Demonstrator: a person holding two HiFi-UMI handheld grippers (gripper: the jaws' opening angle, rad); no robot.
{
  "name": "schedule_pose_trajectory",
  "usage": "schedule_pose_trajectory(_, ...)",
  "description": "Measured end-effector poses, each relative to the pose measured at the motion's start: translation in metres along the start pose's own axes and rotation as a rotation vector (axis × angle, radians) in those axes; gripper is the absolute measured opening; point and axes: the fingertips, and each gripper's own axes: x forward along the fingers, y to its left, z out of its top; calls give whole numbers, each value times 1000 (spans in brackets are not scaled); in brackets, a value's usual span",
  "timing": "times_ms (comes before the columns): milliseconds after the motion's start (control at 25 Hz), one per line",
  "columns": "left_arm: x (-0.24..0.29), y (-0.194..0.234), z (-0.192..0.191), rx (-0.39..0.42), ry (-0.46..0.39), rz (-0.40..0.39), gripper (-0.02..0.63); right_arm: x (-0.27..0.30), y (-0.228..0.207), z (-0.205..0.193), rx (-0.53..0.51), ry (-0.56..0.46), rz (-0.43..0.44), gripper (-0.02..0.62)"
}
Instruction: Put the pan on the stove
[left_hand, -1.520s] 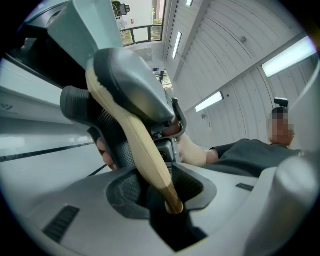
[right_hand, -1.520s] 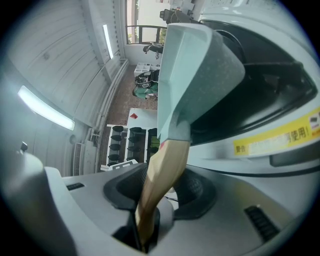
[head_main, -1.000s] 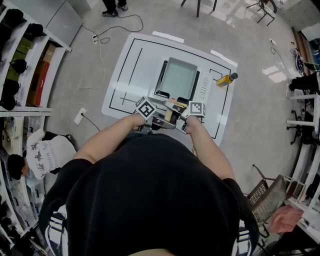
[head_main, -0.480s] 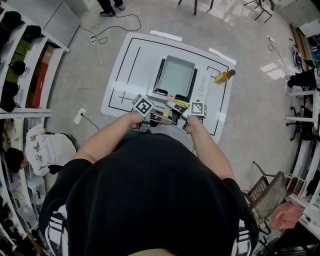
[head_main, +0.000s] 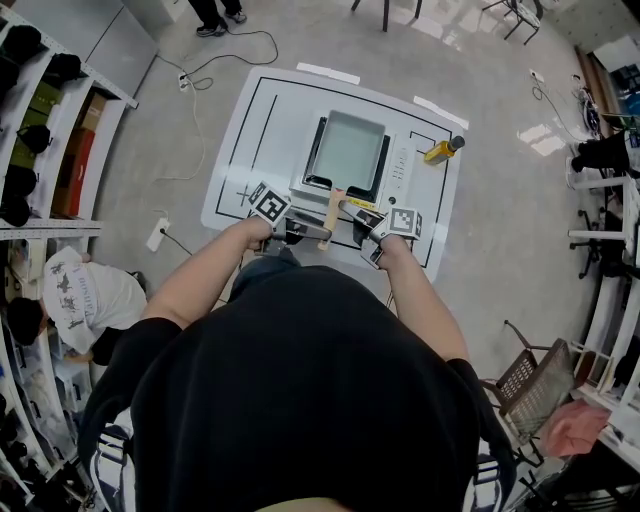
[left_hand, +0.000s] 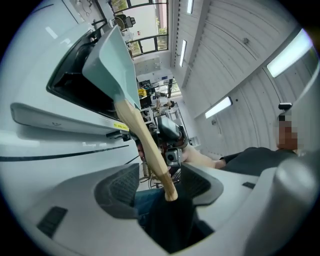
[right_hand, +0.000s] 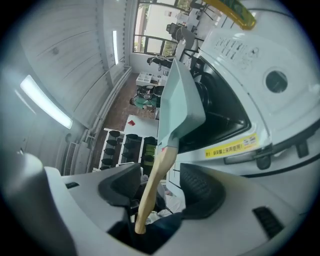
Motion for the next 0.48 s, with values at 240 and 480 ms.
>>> schedule_pose_trajectory(240,-19,2,4,61,-18,64,253,-19,3,12,-74,-23,-47,249)
schedule_pose_trajectory(480,-47,3,14,153,-81,174,253,-40,13,23,-175,-51,-117,249)
